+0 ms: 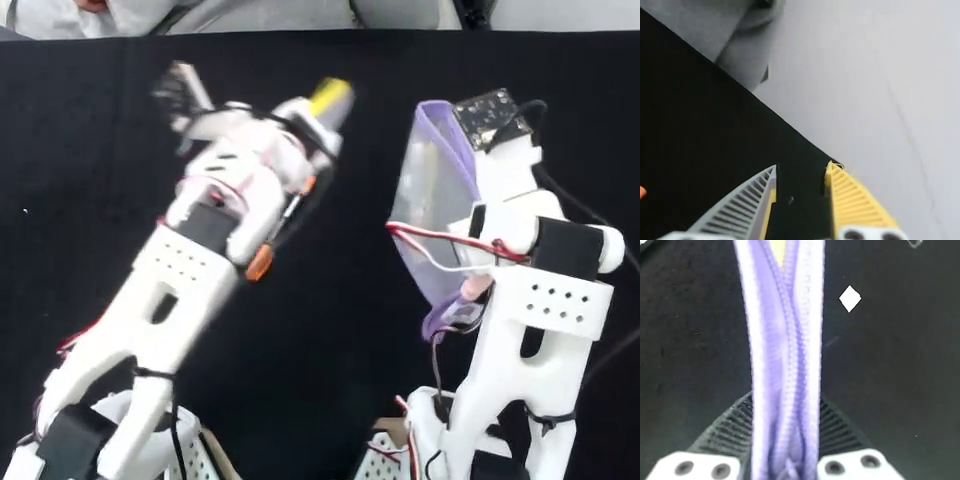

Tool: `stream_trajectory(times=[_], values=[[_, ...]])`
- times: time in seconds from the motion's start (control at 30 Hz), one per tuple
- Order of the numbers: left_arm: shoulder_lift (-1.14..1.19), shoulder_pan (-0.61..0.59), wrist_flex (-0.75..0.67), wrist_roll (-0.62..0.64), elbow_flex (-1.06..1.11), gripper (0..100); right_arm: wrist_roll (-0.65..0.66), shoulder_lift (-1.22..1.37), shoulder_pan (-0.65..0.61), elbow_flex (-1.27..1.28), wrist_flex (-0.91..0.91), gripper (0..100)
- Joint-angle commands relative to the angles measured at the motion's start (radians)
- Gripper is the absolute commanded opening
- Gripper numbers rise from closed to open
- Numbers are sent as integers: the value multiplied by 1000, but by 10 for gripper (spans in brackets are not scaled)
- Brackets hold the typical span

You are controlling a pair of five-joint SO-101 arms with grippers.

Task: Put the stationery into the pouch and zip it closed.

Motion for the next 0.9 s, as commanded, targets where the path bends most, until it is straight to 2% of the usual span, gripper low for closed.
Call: stream_trajectory(times=[0.0,0.13,0.37,0.5,0.63,0.73,0.87], values=[[-44,-163,5,-9,-76,162,6,-8,41,-33,-23,11],[-44,-239,31,-32,-84,162,6,-7,66,-27,-43,11],[69,-205,265,-344,-163,162,3,-7,83,-24,-40,11],[233,-199,338,-454,-234,162,2,-5,83,-24,-41,11],[410,-182,462,-606,-372,162,-2,-5,52,-24,-40,11],[525,-156,620,-723,-536,162,-3,-5,20,-21,-34,11],[680,-133,799,-812,-751,162,2,-5,18,7,-41,11]])
